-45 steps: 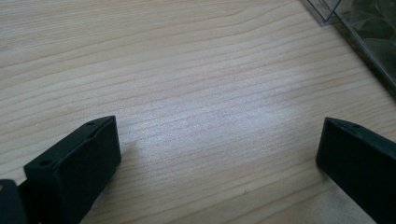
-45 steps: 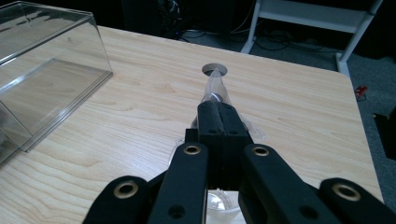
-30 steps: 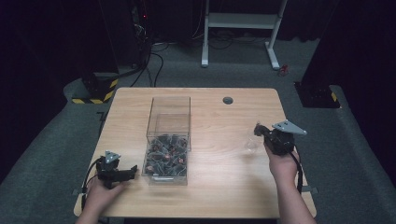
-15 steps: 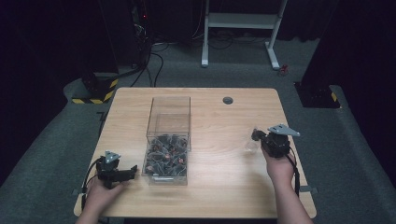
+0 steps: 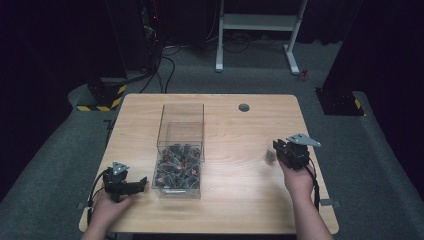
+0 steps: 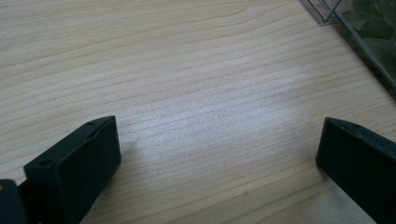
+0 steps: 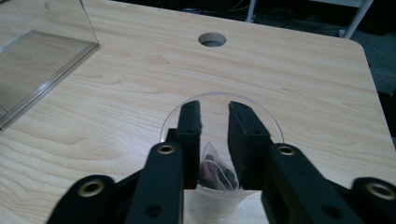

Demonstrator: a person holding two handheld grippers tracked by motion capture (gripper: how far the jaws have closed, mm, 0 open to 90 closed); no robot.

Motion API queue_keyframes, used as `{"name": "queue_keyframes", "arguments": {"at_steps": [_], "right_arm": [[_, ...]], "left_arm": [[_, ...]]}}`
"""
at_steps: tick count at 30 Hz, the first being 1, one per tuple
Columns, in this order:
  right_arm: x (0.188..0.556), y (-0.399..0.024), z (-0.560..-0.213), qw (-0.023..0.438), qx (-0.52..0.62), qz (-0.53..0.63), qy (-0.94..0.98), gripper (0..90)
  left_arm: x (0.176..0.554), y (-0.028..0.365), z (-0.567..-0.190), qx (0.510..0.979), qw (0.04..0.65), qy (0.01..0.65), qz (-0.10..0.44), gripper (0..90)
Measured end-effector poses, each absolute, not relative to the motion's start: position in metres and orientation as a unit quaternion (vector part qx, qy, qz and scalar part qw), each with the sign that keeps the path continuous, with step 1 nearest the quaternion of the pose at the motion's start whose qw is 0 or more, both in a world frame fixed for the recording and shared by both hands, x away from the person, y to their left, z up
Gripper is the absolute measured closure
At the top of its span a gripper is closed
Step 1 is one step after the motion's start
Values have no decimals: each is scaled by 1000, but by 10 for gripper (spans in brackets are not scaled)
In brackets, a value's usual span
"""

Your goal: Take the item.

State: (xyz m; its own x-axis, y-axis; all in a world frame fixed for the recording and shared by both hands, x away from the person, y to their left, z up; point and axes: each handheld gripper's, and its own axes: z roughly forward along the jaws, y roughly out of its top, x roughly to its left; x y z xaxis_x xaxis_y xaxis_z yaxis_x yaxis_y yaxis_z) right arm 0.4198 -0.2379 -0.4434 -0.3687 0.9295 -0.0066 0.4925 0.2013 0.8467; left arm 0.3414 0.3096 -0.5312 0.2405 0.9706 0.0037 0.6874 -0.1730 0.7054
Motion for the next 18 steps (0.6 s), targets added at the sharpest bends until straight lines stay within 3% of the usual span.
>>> {"name": "queue_keyframes", "arguments": {"at_steps": [18], "right_arm": [[400, -216, -438, 266, 472, 417, 730, 407]], "left_arm": [[341, 310, -531, 728, 300, 569, 236, 1]]}}
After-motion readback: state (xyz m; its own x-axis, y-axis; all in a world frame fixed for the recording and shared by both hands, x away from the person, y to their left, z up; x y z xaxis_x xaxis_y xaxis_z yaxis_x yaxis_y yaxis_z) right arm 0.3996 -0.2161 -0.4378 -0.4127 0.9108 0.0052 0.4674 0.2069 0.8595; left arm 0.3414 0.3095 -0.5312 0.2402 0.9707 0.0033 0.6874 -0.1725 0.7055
